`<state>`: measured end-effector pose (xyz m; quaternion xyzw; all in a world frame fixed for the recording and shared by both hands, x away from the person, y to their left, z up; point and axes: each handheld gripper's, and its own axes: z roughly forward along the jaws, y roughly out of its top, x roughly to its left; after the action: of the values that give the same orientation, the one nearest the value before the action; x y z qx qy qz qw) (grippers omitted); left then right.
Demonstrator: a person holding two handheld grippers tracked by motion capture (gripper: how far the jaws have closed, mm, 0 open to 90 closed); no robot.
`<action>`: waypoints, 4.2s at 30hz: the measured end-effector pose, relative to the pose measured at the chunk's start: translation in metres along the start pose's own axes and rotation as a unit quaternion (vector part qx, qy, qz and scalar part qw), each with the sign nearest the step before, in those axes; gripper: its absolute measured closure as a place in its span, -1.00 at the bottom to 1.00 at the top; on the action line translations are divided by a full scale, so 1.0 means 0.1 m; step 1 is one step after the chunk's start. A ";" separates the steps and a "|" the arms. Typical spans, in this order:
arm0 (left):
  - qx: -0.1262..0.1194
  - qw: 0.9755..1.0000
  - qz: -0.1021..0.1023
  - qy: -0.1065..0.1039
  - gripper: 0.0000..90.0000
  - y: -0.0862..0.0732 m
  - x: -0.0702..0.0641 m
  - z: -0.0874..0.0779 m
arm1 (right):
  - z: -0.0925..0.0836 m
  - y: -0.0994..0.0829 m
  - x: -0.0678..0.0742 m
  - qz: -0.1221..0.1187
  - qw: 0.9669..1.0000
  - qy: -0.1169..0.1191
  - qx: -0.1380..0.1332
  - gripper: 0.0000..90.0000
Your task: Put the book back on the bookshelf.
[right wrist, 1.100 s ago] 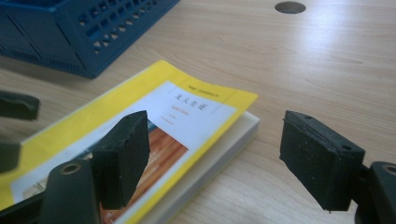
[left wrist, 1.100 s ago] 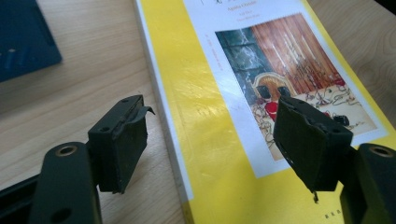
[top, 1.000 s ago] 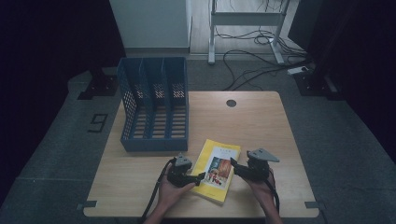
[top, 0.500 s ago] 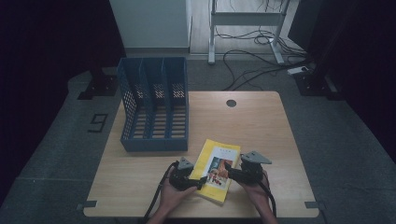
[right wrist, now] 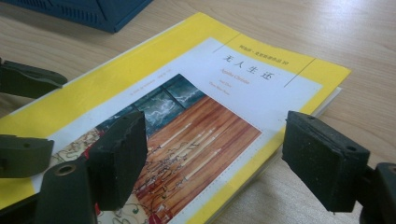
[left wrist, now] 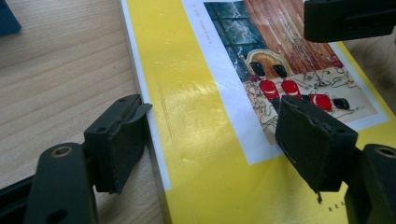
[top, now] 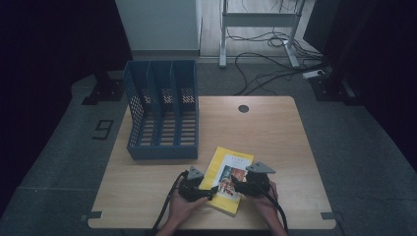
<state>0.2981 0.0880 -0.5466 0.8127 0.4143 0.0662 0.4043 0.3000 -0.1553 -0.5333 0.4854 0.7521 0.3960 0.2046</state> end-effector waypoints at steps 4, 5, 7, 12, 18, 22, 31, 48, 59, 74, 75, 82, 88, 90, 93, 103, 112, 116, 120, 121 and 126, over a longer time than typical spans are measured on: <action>-0.001 1.000 0.000 0.000 -0.47 0.00 0.00 0.00 | 0.02 -0.02 -0.02 0.000 1.000 -0.005 0.005 -0.52; -0.001 1.000 0.000 0.000 -0.47 0.00 0.00 0.00 | 0.03 -0.02 -0.02 0.000 1.000 -0.006 0.006 -0.53; -0.001 1.000 0.000 0.001 -0.47 0.00 0.00 0.00 | 0.05 -0.03 -0.04 -0.002 1.000 -0.010 0.011 -0.53; -0.001 1.000 0.001 0.001 -0.47 0.00 0.00 0.00 | 0.08 -0.06 -0.05 0.003 1.000 -0.012 0.018 -0.55; 0.000 1.000 0.001 0.002 -0.47 0.00 0.00 0.00 | 0.09 -0.06 -0.07 0.011 1.000 -0.010 0.020 -0.55; 0.000 1.000 0.001 0.003 -0.47 0.00 -0.01 0.00 | 0.10 -0.07 -0.08 0.018 1.000 -0.007 0.021 -0.55; -0.003 1.000 0.001 0.006 -0.50 -0.01 -0.02 0.01 | 0.11 -0.06 -0.07 0.036 0.999 -0.008 0.025 -0.55; 0.006 1.000 -0.001 0.000 -0.47 -0.01 -0.05 -0.01 | 0.15 -0.04 -0.10 0.031 0.999 0.003 0.018 -0.49; 0.002 1.000 -0.002 0.005 -0.48 -0.01 -0.06 0.01 | 0.18 -0.04 -0.14 0.058 0.998 0.018 0.025 -0.54; 0.001 1.000 0.000 0.003 -0.48 -0.01 -0.05 0.01 | -0.01 0.05 -0.13 0.058 0.998 0.030 -0.016 -0.27; 0.000 1.000 0.000 0.003 -0.48 -0.01 -0.05 0.01 | 0.00 0.05 -0.14 0.058 0.998 0.030 -0.015 -0.27; -0.001 1.000 0.002 0.003 -0.48 -0.02 -0.06 0.01 | 0.14 -0.02 -0.18 0.061 0.998 0.021 0.015 -0.38; -0.001 1.000 0.002 0.004 -0.48 -0.02 -0.06 0.01 | 0.20 -0.03 -0.21 0.078 0.996 0.028 0.027 -0.52; -0.002 1.000 0.002 0.004 -0.48 -0.02 -0.06 0.01 | 0.20 -0.03 -0.21 0.080 0.996 0.030 0.026 -0.52; -0.002 1.000 0.002 0.004 -0.48 -0.02 -0.06 0.01 | 0.19 -0.03 -0.20 0.080 0.996 0.028 0.028 -0.48; -0.005 1.000 0.001 0.005 -0.49 -0.02 -0.06 0.01 | 0.05 0.03 -0.18 0.077 0.996 0.043 -0.007 -0.26; -0.006 1.000 -0.001 0.002 -0.49 -0.02 -0.05 0.01 | -0.05 0.10 -0.07 0.048 0.996 0.068 -0.036 -0.08; -0.007 1.000 -0.002 -0.001 -0.49 -0.02 -0.05 0.01 | -0.08 0.10 -0.08 0.048 0.995 0.074 -0.051 0.02; -0.006 1.000 -0.003 -0.003 -0.49 -0.02 -0.04 0.01 | -0.09 0.13 -0.06 0.039 0.995 0.076 -0.060 0.07; -0.006 1.000 -0.003 -0.003 -0.49 -0.02 -0.04 0.01 | -0.08 0.13 -0.06 0.036 0.995 0.075 -0.058 0.08; -0.006 1.000 -0.003 -0.004 -0.49 -0.02 -0.04 0.01 | 0.00 0.18 -0.09 0.037 0.995 0.071 -0.054 0.13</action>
<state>0.2948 0.0855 -0.5479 0.8090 0.4151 0.0646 0.4112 0.3144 -0.1597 -0.5195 0.4717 0.7238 0.4769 0.1619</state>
